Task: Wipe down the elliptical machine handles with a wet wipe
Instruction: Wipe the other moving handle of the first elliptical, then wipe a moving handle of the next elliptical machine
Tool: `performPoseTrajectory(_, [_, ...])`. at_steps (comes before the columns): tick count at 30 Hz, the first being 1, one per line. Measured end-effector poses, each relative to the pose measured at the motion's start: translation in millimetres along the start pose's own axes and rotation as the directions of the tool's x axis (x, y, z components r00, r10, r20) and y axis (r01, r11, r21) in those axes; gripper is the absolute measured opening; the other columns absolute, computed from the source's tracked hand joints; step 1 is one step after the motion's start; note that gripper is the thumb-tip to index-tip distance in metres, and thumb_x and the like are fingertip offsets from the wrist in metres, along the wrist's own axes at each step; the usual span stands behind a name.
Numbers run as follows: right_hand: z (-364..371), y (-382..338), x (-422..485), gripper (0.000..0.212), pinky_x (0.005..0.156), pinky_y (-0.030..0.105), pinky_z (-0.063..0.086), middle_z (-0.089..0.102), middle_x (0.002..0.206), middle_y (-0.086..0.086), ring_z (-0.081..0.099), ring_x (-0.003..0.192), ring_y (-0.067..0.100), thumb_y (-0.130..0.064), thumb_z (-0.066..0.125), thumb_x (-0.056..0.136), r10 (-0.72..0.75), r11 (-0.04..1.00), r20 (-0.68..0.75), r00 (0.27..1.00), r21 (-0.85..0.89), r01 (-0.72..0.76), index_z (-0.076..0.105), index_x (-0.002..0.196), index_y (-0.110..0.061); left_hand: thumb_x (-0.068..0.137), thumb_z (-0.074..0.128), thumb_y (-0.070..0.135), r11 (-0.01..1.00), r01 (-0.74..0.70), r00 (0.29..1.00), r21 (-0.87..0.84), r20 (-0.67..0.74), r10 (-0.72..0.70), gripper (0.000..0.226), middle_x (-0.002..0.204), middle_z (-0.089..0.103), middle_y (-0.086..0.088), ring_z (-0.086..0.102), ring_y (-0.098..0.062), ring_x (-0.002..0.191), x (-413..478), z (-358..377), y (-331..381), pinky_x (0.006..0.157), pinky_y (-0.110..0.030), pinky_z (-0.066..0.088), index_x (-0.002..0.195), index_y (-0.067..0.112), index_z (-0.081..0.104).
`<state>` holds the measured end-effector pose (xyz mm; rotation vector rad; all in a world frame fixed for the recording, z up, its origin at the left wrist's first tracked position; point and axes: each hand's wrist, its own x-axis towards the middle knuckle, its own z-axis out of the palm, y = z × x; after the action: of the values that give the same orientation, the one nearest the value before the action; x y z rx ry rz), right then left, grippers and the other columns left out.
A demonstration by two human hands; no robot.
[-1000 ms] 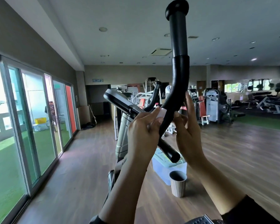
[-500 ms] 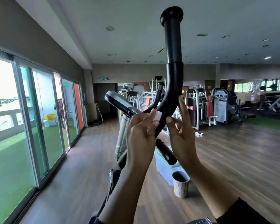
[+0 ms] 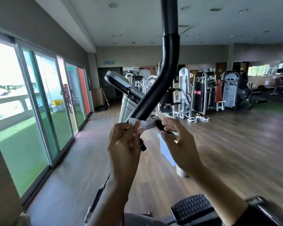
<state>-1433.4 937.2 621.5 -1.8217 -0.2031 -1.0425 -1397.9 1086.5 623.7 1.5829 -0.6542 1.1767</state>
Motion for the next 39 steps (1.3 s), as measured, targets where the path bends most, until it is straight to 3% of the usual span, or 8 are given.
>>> performPoseTrajectory(5, [-30, 32, -45, 0.034, 0.093, 0.032, 0.048, 0.061, 0.113, -0.007, 0.055, 0.103, 0.008, -0.023, 0.058, 0.089, 0.153, 0.943, 0.128, 0.980, -0.314, -0.107, 0.057, 0.123, -0.022, 0.079, 0.073, 0.005, 0.992, 0.126, 0.983, 0.003, 0.135, -0.126, 0.020, 0.092, 0.067, -0.004, 0.054, 0.014, 0.082, -49, 14, -1, 0.073, 0.001, 0.040, 0.096, 0.014, 0.078])
performPoseTrajectory(8, [-48, 47, -75, 0.041, 0.096, 0.036, 0.046, 0.061, 0.119, -0.002, 0.055, 0.108, 0.012, -0.035, 0.050, 0.086, 0.258, 0.889, 0.122, 0.958, -0.419, -0.186, 0.056, 0.124, -0.019, 0.079, 0.078, 0.010, 0.956, 0.286, 0.923, -0.059, 0.283, -0.259, 0.013, 0.089, 0.068, 0.004, 0.063, 0.006, 0.082, -86, 29, 2, 0.067, -0.010, 0.049, 0.089, 0.019, 0.079])
performPoseTrajectory(11, [-69, 67, -108, 0.055, 0.095, 0.035, 0.044, 0.056, 0.123, 0.002, 0.052, 0.113, 0.016, -0.048, 0.037, 0.081, 0.373, 0.830, 0.129, 0.919, -0.490, -0.268, 0.054, 0.125, -0.018, 0.077, 0.079, 0.014, 0.914, 0.405, 0.847, -0.043, 0.394, -0.356, 0.010, 0.082, 0.067, 0.007, 0.061, 0.007, 0.073, -126, 45, 10, 0.061, -0.003, 0.041, 0.083, 0.022, 0.080])
performPoseTrajectory(18, [-120, 99, -190, 0.035, 0.097, 0.027, 0.038, 0.055, 0.123, 0.007, 0.049, 0.118, 0.020, -0.019, 0.054, 0.094, 0.547, 0.649, -0.002, 0.837, -0.631, -0.425, 0.053, 0.128, -0.014, 0.081, 0.076, 0.028, 0.832, 0.547, 0.585, 0.097, 0.667, -0.462, 0.007, 0.084, 0.067, 0.013, 0.062, -0.003, 0.068, -212, 85, 18, 0.065, -0.016, 0.045, 0.081, 0.035, 0.077])
performPoseTrajectory(26, [-158, 99, -263, 0.034, 0.087, 0.018, 0.032, 0.055, 0.123, 0.003, 0.048, 0.118, 0.019, -0.024, 0.055, 0.095, 0.639, 0.410, -0.259, 0.724, -0.681, -0.606, 0.053, 0.128, -0.016, 0.079, 0.075, 0.023, 0.888, 0.455, 0.407, 0.064, 0.872, -0.272, 0.009, 0.084, 0.067, 0.008, 0.063, -0.010, 0.077, -274, 121, 47, 0.069, -0.020, 0.043, 0.087, 0.027, 0.079])
performPoseTrajectory(31, [-169, 86, -293, 0.036, 0.099, 0.029, 0.037, 0.055, 0.129, 0.006, 0.048, 0.123, 0.024, -0.025, 0.053, 0.096, 0.596, 0.248, -0.522, 0.610, -0.603, -0.758, 0.052, 0.130, -0.015, 0.081, 0.074, 0.022, 0.892, 0.439, 0.266, -0.104, 0.964, -0.019, 0.012, 0.083, 0.069, 0.008, 0.063, -0.006, 0.075, -296, 144, 68, 0.065, -0.009, 0.040, 0.087, 0.031, 0.078])
performPoseTrajectory(34, [-163, 68, -309, 0.036, 0.100, 0.033, 0.037, 0.053, 0.131, 0.006, 0.047, 0.123, 0.026, -0.026, 0.051, 0.096, 0.566, 0.143, -0.646, 0.512, -0.535, -0.833, 0.051, 0.130, -0.016, 0.079, 0.073, 0.025, 0.874, 0.454, 0.171, -0.175, 0.979, 0.107, 0.015, 0.085, 0.072, 0.011, 0.067, -0.002, 0.077, -309, 150, 76, 0.069, -0.024, 0.054, 0.085, 0.039, 0.075])
performPoseTrajectory(39, [-141, 37, -345, 0.035, 0.097, 0.035, 0.042, 0.056, 0.124, 0.008, 0.049, 0.118, 0.029, -0.023, 0.053, 0.093, 0.447, 0.039, -0.812, 0.374, -0.400, -0.916, 0.053, 0.127, -0.013, 0.078, 0.073, 0.014, 0.825, 0.463, 0.091, -0.323, 0.944, 0.318, 0.027, 0.082, 0.071, 0.016, 0.065, 0.001, 0.078, -326, 123, 101, 0.061, -0.003, 0.038, 0.084, 0.040, 0.075])
